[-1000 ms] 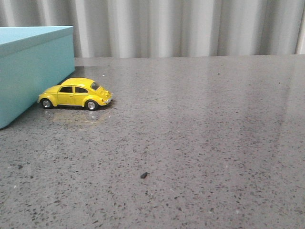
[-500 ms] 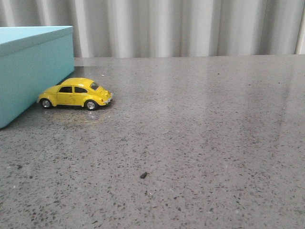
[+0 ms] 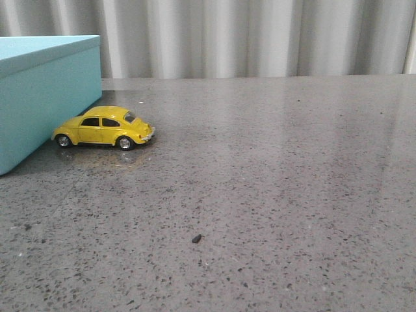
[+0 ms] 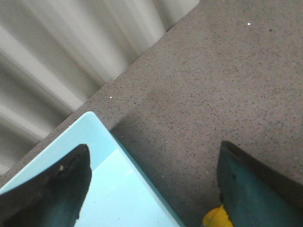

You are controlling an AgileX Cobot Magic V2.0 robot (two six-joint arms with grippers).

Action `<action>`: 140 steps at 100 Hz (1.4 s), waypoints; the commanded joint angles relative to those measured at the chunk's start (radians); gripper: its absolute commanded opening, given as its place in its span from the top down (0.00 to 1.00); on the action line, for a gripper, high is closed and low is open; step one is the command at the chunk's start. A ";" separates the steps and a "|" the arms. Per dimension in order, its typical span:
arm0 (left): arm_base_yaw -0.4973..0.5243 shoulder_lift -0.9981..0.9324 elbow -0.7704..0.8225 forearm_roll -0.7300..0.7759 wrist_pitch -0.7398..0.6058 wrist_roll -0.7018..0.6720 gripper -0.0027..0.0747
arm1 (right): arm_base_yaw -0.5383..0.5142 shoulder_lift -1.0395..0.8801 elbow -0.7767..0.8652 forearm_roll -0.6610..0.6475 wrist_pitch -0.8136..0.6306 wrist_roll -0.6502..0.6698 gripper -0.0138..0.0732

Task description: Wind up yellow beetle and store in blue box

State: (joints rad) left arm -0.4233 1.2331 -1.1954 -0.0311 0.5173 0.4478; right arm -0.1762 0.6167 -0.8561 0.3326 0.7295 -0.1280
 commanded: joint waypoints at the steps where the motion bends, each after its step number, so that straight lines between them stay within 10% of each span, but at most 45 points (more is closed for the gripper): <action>1: -0.011 -0.010 -0.037 -0.085 -0.059 -0.002 0.34 | -0.002 0.000 -0.022 0.019 -0.085 -0.009 0.91; 69: -0.012 0.132 -0.103 -0.200 0.411 0.411 0.39 | -0.002 0.002 -0.022 0.036 -0.097 -0.009 0.91; 140: -0.092 0.234 -0.103 -0.106 0.328 0.624 0.34 | 0.018 0.002 0.016 0.038 -0.105 -0.009 0.91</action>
State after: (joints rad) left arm -0.5103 1.4762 -1.2663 -0.1282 0.8928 1.0654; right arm -0.1574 0.6167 -0.8158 0.3556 0.7042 -0.1280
